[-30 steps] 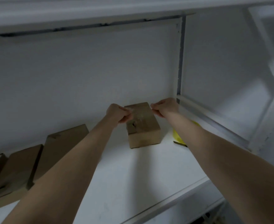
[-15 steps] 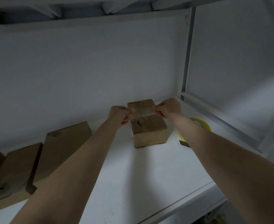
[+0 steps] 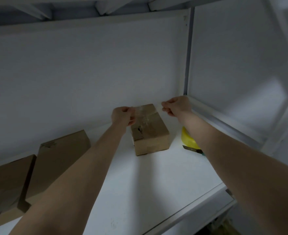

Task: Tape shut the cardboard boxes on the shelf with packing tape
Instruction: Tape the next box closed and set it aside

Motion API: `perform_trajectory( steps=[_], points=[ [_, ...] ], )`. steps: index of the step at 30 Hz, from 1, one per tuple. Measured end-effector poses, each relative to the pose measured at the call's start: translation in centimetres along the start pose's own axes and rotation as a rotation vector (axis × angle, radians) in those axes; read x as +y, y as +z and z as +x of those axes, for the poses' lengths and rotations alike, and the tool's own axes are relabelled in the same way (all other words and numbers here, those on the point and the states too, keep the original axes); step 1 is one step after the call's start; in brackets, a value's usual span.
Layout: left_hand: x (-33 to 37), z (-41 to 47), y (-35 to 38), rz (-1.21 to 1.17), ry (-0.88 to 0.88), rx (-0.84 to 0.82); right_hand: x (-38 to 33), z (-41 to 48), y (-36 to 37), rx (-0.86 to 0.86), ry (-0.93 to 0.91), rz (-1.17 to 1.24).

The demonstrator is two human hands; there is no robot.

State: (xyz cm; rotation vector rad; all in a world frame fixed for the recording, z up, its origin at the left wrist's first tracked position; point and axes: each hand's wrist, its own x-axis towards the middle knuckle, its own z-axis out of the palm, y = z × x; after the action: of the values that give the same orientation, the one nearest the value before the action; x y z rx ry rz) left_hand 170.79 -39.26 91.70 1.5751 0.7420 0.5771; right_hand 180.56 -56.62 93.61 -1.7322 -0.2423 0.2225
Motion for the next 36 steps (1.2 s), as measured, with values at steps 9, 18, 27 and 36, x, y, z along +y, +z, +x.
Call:
perform_trajectory(
  steps=[9,18,27,36],
  points=[
    [-3.3,0.5,0.4,0.999,0.395,-0.309,-0.3,0.2,-3.8,0.148,0.041,0.102],
    [-5.4,-3.7,-0.4,1.130,0.481,-0.520,0.1,-1.3,-4.1,-0.031,0.066,0.089],
    [-0.2,-7.4,-3.0,-0.194,-0.149,-0.251,1.5,-3.0,-1.6,-0.200,0.029,0.041],
    [-0.8,-8.4,-1.5,-0.001,0.028,-0.024,2.2,-3.8,-1.2,-0.158,-0.089,-0.207]
  ],
)
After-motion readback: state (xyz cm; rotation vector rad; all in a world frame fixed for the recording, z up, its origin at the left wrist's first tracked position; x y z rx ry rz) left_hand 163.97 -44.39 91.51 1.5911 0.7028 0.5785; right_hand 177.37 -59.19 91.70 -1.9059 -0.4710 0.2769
